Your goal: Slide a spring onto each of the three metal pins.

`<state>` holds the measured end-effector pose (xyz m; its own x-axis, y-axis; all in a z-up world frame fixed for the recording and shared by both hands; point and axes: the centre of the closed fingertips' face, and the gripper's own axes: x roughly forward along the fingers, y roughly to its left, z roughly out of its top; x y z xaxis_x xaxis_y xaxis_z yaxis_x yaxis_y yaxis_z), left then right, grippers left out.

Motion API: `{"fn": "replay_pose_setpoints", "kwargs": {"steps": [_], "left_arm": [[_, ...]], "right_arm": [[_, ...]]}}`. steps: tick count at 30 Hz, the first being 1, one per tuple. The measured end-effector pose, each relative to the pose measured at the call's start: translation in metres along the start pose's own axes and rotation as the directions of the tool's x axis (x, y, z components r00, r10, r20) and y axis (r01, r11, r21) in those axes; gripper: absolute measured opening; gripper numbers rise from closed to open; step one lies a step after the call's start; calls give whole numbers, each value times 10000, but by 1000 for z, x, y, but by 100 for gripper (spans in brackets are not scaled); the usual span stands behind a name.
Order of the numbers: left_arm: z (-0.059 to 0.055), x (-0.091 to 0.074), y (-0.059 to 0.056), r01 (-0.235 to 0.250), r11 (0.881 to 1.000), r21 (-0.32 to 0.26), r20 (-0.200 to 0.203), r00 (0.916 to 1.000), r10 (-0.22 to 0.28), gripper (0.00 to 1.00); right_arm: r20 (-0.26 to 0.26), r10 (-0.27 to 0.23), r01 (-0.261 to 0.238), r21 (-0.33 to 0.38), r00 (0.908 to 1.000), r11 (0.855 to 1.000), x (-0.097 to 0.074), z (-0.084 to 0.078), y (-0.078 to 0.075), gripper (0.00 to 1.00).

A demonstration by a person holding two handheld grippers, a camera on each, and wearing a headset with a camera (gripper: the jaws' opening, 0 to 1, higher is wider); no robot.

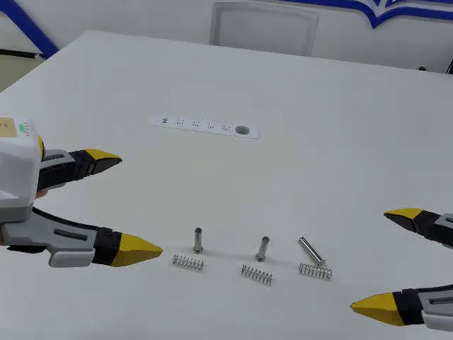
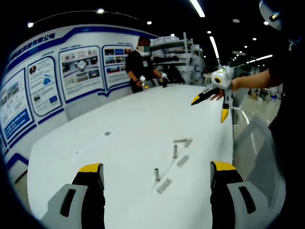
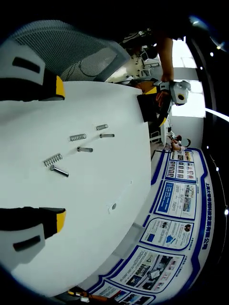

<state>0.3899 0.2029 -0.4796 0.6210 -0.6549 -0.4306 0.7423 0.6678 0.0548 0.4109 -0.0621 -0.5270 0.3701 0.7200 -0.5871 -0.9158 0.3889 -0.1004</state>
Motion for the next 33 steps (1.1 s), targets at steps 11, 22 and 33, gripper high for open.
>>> {"fn": "replay_pose_setpoints", "kwargs": {"steps": [11,22,33], "left_arm": [[-15,4,-1,96,9998,-168,-195,9998,-99,94],[-25,11,-2,146,9993,-344,-326,9993,-158,95],[-33,10,-1,92,9986,-520,-458,9989,-115,95]], "right_arm": [[266,-324,316,311,9991,9990,7,4,-10,85],[482,-663,630,674,9966,9957,26,9,-25,70],[574,-651,567,1368,9962,9890,55,11,-32,51]]}}
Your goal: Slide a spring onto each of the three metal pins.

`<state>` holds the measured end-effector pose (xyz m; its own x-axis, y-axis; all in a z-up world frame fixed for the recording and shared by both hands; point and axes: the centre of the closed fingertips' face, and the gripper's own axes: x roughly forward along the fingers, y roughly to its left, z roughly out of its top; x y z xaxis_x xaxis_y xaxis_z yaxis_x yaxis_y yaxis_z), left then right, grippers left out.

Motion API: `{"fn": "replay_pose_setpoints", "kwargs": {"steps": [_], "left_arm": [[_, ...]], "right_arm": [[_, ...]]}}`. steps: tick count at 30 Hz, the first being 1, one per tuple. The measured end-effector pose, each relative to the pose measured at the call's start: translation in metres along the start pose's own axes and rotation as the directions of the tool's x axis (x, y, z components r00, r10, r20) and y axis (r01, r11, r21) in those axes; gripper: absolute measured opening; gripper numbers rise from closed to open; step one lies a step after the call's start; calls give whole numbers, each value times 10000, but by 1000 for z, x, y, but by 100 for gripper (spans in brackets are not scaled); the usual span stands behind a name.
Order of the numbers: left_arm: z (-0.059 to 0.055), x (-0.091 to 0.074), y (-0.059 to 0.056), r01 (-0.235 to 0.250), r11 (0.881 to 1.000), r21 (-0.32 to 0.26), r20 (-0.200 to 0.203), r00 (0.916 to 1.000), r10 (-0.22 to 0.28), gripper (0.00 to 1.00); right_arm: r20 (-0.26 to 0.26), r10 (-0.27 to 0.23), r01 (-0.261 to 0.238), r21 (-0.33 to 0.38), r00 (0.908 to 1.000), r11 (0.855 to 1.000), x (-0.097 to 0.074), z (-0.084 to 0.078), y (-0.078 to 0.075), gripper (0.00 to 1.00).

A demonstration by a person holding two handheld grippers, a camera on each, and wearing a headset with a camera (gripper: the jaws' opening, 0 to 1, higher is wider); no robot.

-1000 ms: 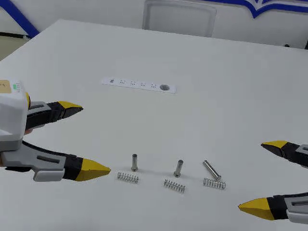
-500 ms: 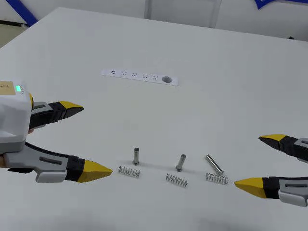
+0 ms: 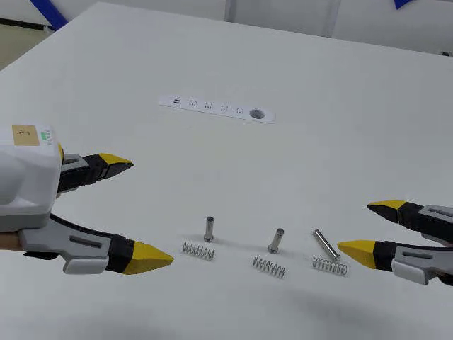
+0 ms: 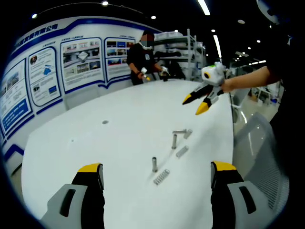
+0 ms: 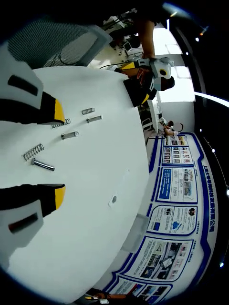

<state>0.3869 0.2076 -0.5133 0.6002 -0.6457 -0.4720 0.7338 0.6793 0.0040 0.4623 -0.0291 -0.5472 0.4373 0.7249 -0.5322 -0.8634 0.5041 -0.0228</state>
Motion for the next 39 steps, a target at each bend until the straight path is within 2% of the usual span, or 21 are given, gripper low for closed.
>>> {"fn": "replay_pose_setpoints", "kwargs": {"steps": [8,19,23,25,28,31,35,39], "left_arm": [[-4,3,-1,45,9999,-102,-86,10000,-46,94],[-12,8,-5,119,9996,-274,-234,9996,-126,94],[-14,10,-6,121,9993,-367,-259,9996,-131,94],[-14,10,-5,94,9990,-447,-257,9996,-105,94],[-14,12,-5,51,9987,-504,-253,9997,-64,93],[-13,13,-4,48,9985,-539,-210,9998,-59,93],[-15,15,-2,16,9984,-565,-266,9996,-31,92],[-17,16,-3,32,9979,-648,-278,9996,-50,92]], "right_arm": [[-556,-166,192,454,9983,9988,22,-15,-9,42],[-1410,-409,528,816,9892,9953,47,-41,-20,33],[-1828,-511,699,975,9818,9928,57,-52,-25,30],[-2113,-946,1145,841,9728,9899,62,-59,-34,29],[-2339,-1187,1433,912,9650,9855,69,-66,-42,28],[-2493,-1104,1403,1055,9621,9845,75,-69,-41,26],[-2817,-996,1231,670,9543,9901,79,-74,-37,24],[-3140,-792,1159,1000,9461,9882,82,-85,-36,21]]}}
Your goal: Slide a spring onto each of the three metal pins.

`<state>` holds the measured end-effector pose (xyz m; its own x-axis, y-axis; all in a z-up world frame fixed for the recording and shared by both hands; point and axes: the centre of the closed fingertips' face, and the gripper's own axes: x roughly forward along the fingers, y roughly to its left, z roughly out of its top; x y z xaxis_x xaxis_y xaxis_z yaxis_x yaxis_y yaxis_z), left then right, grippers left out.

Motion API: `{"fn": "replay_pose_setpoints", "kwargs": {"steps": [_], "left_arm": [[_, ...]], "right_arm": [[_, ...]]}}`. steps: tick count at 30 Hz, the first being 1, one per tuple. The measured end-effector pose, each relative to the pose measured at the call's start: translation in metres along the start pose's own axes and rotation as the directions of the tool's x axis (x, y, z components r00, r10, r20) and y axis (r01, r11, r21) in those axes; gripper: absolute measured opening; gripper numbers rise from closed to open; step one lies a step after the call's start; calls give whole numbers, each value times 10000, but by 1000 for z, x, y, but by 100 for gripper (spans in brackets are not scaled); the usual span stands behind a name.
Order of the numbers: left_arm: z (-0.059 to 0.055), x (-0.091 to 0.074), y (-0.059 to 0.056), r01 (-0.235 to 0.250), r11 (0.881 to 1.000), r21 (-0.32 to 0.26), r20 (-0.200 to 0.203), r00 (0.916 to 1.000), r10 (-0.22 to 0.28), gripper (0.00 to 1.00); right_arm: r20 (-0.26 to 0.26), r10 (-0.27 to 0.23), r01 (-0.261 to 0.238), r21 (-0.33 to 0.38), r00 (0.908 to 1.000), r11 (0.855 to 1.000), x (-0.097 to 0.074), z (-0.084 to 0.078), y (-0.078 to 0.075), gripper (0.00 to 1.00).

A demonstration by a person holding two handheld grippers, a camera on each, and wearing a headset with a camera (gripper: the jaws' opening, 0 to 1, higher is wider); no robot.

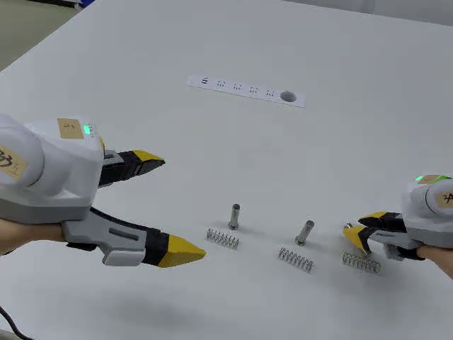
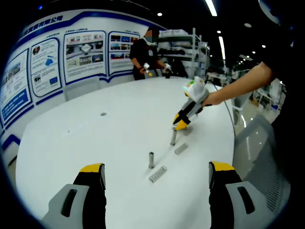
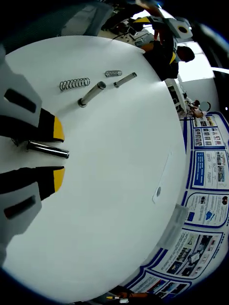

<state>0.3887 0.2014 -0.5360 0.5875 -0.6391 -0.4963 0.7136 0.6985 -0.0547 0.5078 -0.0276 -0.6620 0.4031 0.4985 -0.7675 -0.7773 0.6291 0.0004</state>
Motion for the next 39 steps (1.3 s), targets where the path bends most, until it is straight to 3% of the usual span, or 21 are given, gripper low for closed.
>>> {"fn": "replay_pose_setpoints", "kwargs": {"steps": [8,12,21,23,28,34,39], "left_arm": [[-5,0,-1,2,9999,-140,-76,10000,-3,91],[-5,0,-1,11,9999,-149,-109,9999,-12,91],[-7,0,-1,-13,9997,-233,-77,10000,11,90],[-7,0,-1,-10,9997,-232,-83,10000,8,90],[-7,0,-4,40,9997,-236,-79,10000,-42,89],[-4,-1,-4,-36,9994,-344,82,10000,38,90],[-3,-1,-4,-46,9994,-334,85,10000,49,90]], "right_arm": [[160,-19,13,328,9999,9995,4,2,-4,18],[204,78,-83,251,9998,9996,7,4,3,13],[-55,-68,70,289,10000,9996,5,4,4,9],[-157,143,-136,426,9998,9990,7,3,4,9],[-290,117,-107,361,9995,9993,6,2,4,8],[-34,18,-16,577,10000,9983,3,3,8,7],[366,228,-244,441,9991,9987,-1,7,10,7]]}}
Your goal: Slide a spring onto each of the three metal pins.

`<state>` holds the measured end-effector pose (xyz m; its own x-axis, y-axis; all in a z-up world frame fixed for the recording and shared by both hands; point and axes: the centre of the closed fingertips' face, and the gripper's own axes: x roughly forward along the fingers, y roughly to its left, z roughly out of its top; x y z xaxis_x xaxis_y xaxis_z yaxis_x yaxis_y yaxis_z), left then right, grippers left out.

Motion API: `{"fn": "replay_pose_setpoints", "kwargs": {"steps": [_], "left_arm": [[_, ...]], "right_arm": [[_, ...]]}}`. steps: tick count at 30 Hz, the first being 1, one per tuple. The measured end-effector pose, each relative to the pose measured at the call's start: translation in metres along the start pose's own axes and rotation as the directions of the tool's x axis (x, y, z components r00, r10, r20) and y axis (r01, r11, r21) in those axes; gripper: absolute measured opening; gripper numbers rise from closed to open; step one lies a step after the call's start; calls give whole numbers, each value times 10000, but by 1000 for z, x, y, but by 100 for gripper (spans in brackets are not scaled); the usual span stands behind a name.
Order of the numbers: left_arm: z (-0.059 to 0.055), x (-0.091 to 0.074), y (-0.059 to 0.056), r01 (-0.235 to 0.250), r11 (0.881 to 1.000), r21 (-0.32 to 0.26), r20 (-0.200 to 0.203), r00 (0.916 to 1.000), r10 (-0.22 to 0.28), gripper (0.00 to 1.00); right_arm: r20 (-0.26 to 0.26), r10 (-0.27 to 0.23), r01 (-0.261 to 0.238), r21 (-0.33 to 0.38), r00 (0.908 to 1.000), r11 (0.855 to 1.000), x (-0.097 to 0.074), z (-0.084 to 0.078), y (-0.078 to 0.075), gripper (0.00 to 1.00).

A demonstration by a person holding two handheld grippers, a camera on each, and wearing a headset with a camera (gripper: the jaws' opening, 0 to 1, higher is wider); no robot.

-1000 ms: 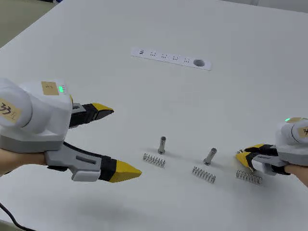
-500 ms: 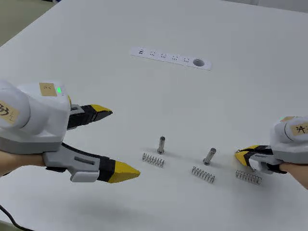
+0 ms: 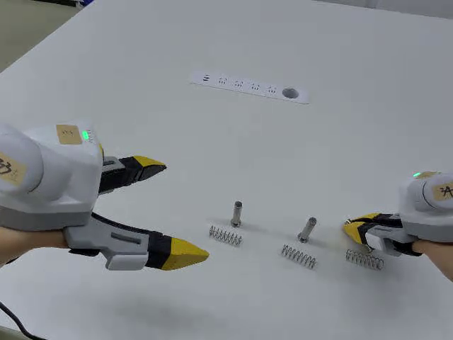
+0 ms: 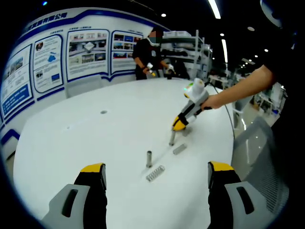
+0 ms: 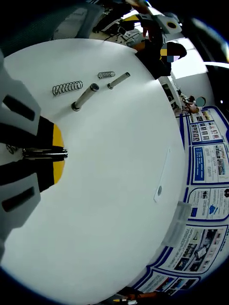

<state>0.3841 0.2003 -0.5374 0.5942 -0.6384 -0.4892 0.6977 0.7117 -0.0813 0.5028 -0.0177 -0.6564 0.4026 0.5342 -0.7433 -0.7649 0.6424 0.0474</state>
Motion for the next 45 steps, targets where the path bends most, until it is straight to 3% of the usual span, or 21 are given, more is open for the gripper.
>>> {"fn": "replay_pose_setpoints", "kwargs": {"steps": [7,17,29,38,45], "left_arm": [[6,2,-3,50,10000,2,133,9999,-50,90],[6,-1,-4,-7,10000,-38,183,9998,7,90],[13,-6,-7,-74,10000,-3,355,9993,74,90],[16,-8,-10,-64,9998,167,244,9997,60,90],[20,-8,-14,-15,9996,285,186,9998,10,90]], "right_arm": [[494,-32,27,87,9988,10000,-6,3,-5,7],[1118,10,-5,-41,9937,10000,-18,8,0,7],[1809,-233,206,166,9832,9996,-30,11,1,8],[2386,-403,309,430,9703,9986,-41,12,-4,8],[2523,-490,382,476,9664,9981,-46,10,-2,8]]}}
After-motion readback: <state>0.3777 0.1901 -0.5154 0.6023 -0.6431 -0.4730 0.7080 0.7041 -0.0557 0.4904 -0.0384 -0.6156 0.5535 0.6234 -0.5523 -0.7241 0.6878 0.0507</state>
